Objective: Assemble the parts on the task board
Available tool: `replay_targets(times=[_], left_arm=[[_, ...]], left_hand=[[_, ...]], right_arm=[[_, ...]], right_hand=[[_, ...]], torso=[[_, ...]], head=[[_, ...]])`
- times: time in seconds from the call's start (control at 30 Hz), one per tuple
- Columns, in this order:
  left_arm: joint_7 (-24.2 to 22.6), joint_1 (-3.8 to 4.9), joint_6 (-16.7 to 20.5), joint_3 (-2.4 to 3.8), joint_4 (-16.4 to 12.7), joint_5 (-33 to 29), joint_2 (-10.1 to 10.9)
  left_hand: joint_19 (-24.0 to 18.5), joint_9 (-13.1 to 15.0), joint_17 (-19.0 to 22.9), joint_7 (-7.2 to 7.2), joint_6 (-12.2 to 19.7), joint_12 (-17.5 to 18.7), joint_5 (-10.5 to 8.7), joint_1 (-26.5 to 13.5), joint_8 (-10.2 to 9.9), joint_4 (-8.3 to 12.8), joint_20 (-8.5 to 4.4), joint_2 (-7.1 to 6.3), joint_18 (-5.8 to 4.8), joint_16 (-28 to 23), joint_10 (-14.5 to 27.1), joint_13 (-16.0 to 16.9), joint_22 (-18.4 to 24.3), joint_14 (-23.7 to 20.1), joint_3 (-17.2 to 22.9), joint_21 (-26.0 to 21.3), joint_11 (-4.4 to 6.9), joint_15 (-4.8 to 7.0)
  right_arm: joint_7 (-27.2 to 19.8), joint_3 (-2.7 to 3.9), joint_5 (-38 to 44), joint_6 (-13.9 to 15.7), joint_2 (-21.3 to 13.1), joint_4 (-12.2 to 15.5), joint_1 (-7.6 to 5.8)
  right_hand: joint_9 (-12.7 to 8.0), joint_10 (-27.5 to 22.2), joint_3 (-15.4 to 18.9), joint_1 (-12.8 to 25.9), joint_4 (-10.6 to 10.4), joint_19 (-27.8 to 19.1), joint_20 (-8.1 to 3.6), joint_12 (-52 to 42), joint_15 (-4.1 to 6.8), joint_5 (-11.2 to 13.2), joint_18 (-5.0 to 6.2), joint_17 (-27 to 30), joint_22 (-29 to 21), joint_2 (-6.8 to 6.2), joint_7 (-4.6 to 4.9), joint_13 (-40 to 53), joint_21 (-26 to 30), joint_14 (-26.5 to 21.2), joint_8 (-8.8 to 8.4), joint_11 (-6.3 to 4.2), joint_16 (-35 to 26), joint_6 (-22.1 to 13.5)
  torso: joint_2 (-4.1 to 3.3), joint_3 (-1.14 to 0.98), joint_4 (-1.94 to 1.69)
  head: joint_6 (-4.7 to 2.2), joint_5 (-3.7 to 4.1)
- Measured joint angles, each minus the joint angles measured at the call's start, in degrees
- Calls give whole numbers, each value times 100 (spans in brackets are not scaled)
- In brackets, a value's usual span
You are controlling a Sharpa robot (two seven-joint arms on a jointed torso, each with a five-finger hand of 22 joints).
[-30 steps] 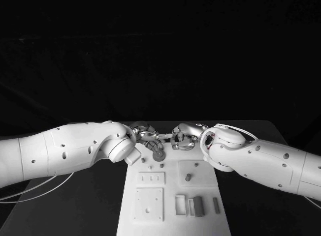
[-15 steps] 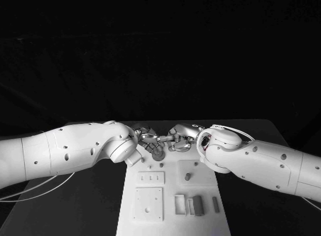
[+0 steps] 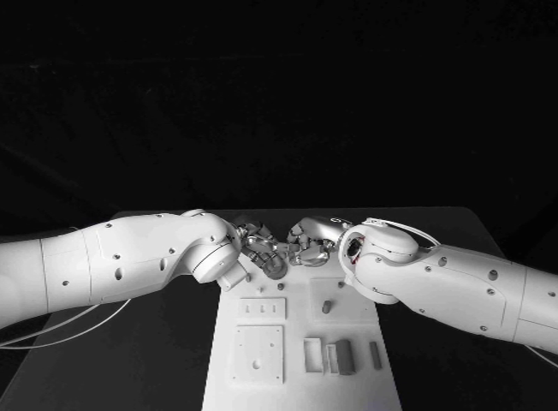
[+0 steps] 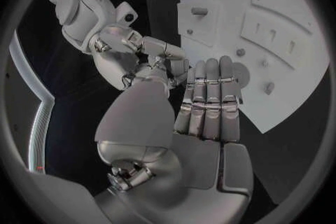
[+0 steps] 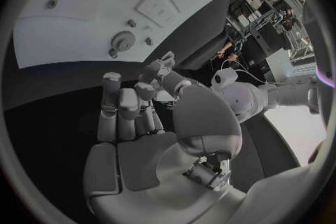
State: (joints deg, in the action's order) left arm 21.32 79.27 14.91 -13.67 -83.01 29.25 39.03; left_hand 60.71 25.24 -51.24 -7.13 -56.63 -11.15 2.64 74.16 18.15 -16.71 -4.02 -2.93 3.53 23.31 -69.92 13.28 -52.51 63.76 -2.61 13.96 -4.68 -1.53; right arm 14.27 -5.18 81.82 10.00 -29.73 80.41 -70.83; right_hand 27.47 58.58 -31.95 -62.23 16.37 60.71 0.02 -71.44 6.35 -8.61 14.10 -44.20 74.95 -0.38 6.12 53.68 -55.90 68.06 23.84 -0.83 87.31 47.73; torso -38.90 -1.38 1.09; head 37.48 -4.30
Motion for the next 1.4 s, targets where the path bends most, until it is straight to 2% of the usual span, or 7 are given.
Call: replay_targets(times=[0.13,0.27,0.47,0.67,1.03,1.2,1.4], left_arm=[[37,0,-31,0,-5,25,0],[62,0,-61,0,-10,42,-8],[92,-1,-95,-1,-18,54,-14],[119,-1,-126,-1,-31,53,-19],[164,-2,-144,-1,-38,39,-21],[190,-2,-139,-1,-38,35,-27],[202,-1,-132,0,-38,28,-28]], left_hand=[[0,-8,0,-3,-39,-34,0,241,0,-4,0,-6,-2,43,0,28,-51,0,117,23,0,0],[0,-10,1,18,-59,-34,0,277,0,-15,0,-6,-8,65,0,37,-74,0,185,23,0,0],[0,-14,1,40,-85,-62,0,279,-1,-2,1,-4,-18,94,0,58,-106,0,236,25,0,0],[41,-18,1,53,-135,-100,0,39,-1,-10,-40,-104,-57,166,-21,85,-154,0,277,62,21,0],[62,-18,2,59,-182,-126,-3,-261,-1,-1,-60,-135,-93,199,-41,116,-215,22,436,63,41,22],[62,-24,14,59,-182,-126,-3,170,-1,37,-60,33,-103,239,-41,132,-261,2,563,63,41,42],[62,-33,31,59,-182,-126,-4,532,0,45,-60,68,-122,239,-41,140,-302,2,694,63,41,42]], right_arm=[[6,0,11,1,-2,23,8],[13,0,31,1,2,42,8],[31,1,62,-5,17,49,9],[44,1,91,-16,27,43,9],[74,1,147,-48,42,52,9],[91,1,162,-56,35,76,13],[117,0,173,-63,27,98,24]], right_hand=[[7,0,0,0,0,0,0,0,-1,0,-2,0,0,0,0,0,0,-1,-7,0,0,0],[7,0,0,0,0,0,0,0,0,0,-26,0,0,0,0,0,0,0,-9,0,0,0],[8,10,0,0,0,0,0,0,21,0,29,3,0,0,-20,0,0,21,-10,-10,0,20],[17,10,0,0,0,0,1,0,21,0,44,5,0,0,-22,1,0,21,-11,-10,0,22],[16,12,0,0,0,30,-11,0,21,0,44,5,0,0,-31,-5,0,21,7,-12,0,31],[18,20,0,0,0,30,-11,0,21,0,43,5,0,0,-33,-4,0,21,8,-20,0,33],[25,20,0,0,0,30,-10,0,20,0,40,5,0,0,-34,-4,0,20,8,-20,0,34]], torso=[[-1,0,0],[-1,-1,1],[-3,-3,4],[-5,-4,4],[-6,-7,2],[-7,-7,2],[-8,-9,3]], head=[[1,-4],[0,-5],[1,-12],[4,-10],[5,-20],[4,-29],[8,-38]])
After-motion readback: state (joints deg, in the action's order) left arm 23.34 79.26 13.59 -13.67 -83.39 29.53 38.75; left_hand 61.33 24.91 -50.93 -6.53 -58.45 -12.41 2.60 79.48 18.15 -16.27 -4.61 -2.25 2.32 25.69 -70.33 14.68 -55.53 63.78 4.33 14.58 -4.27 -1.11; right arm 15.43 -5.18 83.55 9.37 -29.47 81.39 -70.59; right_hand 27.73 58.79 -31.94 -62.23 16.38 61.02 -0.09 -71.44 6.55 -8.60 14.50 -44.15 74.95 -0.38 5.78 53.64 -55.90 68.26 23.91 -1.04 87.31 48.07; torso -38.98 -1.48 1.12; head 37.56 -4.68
